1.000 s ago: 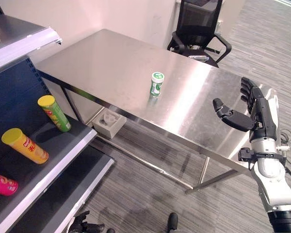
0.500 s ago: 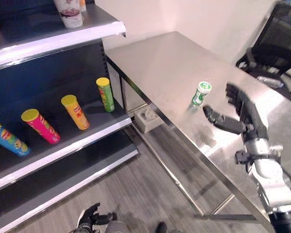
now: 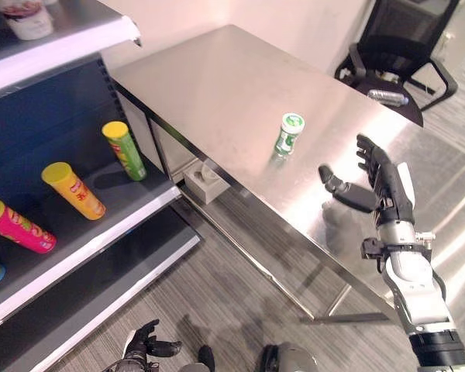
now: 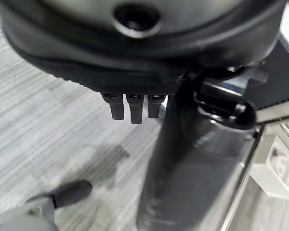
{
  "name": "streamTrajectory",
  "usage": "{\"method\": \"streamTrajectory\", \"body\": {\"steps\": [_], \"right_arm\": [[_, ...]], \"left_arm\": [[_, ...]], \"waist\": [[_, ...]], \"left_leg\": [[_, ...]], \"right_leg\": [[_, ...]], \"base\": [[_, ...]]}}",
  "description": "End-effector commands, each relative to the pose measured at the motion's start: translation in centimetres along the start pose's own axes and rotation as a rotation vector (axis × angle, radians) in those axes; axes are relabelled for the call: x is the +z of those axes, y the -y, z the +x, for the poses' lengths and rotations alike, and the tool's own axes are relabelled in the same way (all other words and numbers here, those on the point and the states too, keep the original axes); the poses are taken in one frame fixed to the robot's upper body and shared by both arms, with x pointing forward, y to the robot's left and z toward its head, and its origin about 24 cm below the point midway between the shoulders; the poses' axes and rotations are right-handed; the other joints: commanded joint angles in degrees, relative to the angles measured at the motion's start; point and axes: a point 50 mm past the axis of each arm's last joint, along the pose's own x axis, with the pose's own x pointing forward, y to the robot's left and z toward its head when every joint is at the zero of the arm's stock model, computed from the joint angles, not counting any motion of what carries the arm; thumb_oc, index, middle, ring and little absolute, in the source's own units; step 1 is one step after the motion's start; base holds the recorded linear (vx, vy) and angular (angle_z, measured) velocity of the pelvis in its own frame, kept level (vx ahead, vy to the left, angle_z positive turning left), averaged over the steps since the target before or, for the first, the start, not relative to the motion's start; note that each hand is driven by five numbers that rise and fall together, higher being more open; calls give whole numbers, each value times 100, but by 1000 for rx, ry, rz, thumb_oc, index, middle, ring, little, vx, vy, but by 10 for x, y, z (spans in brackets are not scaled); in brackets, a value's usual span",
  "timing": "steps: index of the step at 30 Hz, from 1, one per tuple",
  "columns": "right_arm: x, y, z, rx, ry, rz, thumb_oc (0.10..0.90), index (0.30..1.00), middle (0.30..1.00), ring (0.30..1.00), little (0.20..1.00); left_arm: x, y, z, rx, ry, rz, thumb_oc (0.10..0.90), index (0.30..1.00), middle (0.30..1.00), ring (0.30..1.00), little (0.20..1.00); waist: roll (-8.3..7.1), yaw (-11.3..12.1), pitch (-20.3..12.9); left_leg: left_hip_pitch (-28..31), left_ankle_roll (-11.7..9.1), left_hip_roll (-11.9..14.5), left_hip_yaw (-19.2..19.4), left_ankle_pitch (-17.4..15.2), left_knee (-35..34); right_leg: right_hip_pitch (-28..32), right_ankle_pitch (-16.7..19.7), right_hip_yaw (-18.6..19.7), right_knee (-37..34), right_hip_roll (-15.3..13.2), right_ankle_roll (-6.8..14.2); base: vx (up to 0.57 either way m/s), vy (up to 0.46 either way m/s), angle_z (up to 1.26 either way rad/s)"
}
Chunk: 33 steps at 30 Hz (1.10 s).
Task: Put the goods on the table back onto the shelves and tidy them up.
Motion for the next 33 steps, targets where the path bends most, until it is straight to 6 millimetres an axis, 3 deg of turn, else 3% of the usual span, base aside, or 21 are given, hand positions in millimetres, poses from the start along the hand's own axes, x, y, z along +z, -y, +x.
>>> {"method": "streamTrajectory", "body": {"steps": [1,10,11,12,33], "right_arm": [[62,22,21,-97,306,-31,800,900,900,900,900],[60,25,19,-95,298,-29,800,900,900,900,900],[59,29,17,-88,290,-25,800,900,900,900,900],[59,28,18,-85,289,-25,800,900,900,900,900],[60,28,16,-92,300,-19,800,900,900,900,900]], "left_arm": [[-15,-17,-4,59,-29,39,800,900,900,900,900],[-16,-13,-5,49,-30,32,800,900,900,900,900],[-23,-1,-6,8,-62,40,800,900,900,900,900],[-26,1,-7,1,-72,42,800,900,900,900,900],[-26,8,-7,-23,-73,49,800,900,900,900,900]], "waist": [[-236,152,-457],[-252,129,-546],[-229,106,-685],[-224,99,-706],[-165,29,-726]], "left_leg": [[-355,-343,-71,-337,218,-246],[-354,-399,-36,-356,225,-246],[-282,-558,148,-408,248,-246],[-256,-586,189,-405,247,-246],[-195,-647,265,-377,233,-246]], "right_leg": [[1098,1002,83,-2698,-99,277],[1294,1017,-38,-2966,-2,286],[1638,872,-164,-3283,210,163],[1668,836,-180,-3309,250,144],[1744,739,-179,-3321,354,90]], "base": [[86,-88,-25],[39,-48,4],[172,-246,-33],[172,-247,3],[9,-12,2]]}}
